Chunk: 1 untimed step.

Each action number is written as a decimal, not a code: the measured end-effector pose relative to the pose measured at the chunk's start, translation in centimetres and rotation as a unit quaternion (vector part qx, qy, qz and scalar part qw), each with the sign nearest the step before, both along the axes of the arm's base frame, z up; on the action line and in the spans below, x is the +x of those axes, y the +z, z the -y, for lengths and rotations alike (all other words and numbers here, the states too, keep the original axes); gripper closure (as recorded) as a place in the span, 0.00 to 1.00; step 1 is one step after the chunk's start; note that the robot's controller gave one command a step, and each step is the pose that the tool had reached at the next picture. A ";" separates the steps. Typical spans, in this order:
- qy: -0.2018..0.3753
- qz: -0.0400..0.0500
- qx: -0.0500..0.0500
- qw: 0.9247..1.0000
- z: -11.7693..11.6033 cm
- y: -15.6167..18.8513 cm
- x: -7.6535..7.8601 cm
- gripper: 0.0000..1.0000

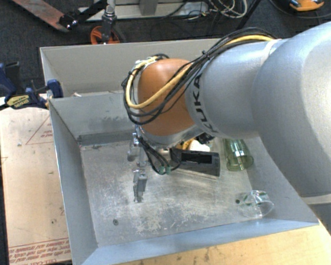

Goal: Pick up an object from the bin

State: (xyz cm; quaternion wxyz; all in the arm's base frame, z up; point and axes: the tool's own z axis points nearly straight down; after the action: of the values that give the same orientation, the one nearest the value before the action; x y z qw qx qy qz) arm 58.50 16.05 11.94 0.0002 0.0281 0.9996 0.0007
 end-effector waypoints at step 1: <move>-0.036 0.000 0.001 0.999 2.9 0.8 1.8 0.00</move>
Offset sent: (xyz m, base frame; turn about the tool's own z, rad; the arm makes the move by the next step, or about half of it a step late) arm 0.0196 -0.0737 -0.0272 -0.1399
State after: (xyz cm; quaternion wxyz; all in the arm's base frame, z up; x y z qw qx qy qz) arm 60.33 13.18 12.70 0.0002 0.0644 0.9979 0.0018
